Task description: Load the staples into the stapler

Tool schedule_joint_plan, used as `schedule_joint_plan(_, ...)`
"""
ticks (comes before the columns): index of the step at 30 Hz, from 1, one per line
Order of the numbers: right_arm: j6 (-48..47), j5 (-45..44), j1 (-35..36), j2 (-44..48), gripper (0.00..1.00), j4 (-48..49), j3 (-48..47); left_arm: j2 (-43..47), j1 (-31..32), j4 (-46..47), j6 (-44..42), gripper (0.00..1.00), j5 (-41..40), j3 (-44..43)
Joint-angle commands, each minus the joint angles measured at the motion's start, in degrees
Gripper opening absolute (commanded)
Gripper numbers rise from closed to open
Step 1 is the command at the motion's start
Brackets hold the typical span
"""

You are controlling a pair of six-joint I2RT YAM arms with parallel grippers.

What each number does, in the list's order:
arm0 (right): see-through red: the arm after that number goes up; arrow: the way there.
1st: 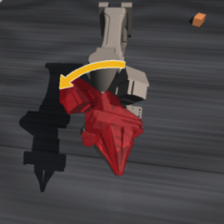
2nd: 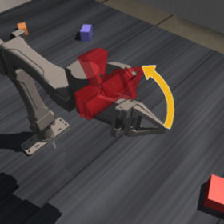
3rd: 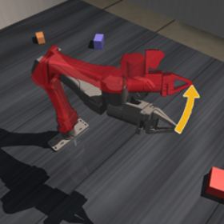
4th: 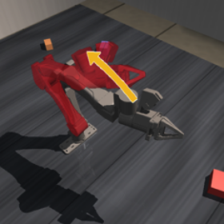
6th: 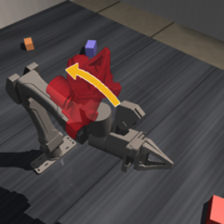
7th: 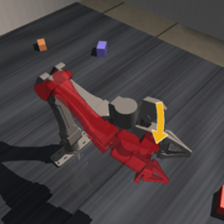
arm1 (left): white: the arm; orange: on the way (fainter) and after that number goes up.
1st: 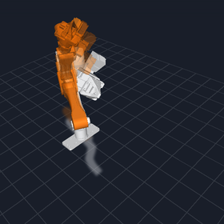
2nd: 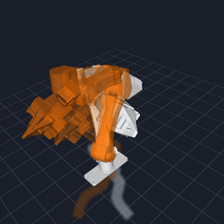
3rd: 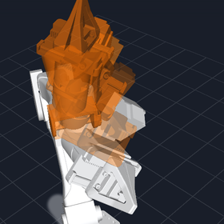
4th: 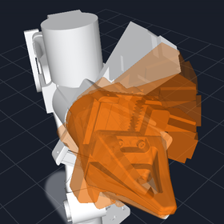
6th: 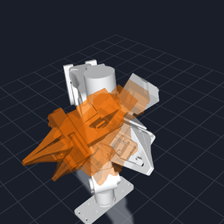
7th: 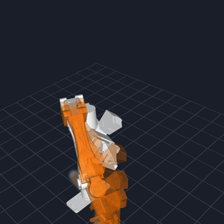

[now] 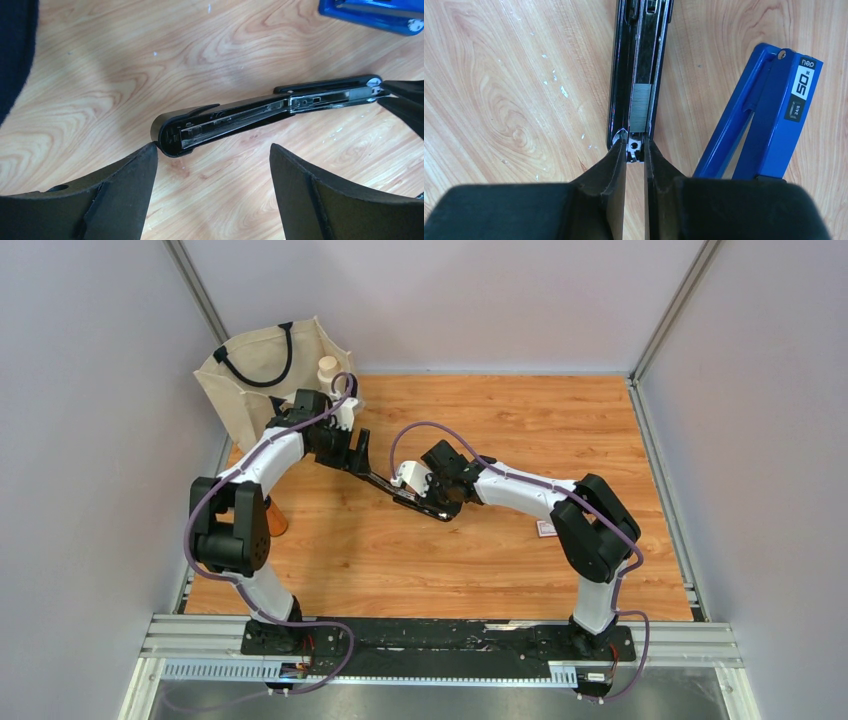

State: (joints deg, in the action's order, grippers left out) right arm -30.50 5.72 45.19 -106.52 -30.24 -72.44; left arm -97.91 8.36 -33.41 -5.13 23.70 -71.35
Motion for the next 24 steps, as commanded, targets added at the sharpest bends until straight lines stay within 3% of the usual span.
schedule_joint_plan(1,0.0,1.6,0.2,-4.9,0.11,-7.5,2.1,3.1,3.0,1.2,3.2,0.88,9.8,-1.5)
schedule_joint_plan(24,0.6,0.8,0.1,-4.5,0.11,-4.7,3.2,15.3,6.5,5.7,7.1,0.88,22.7,1.2)
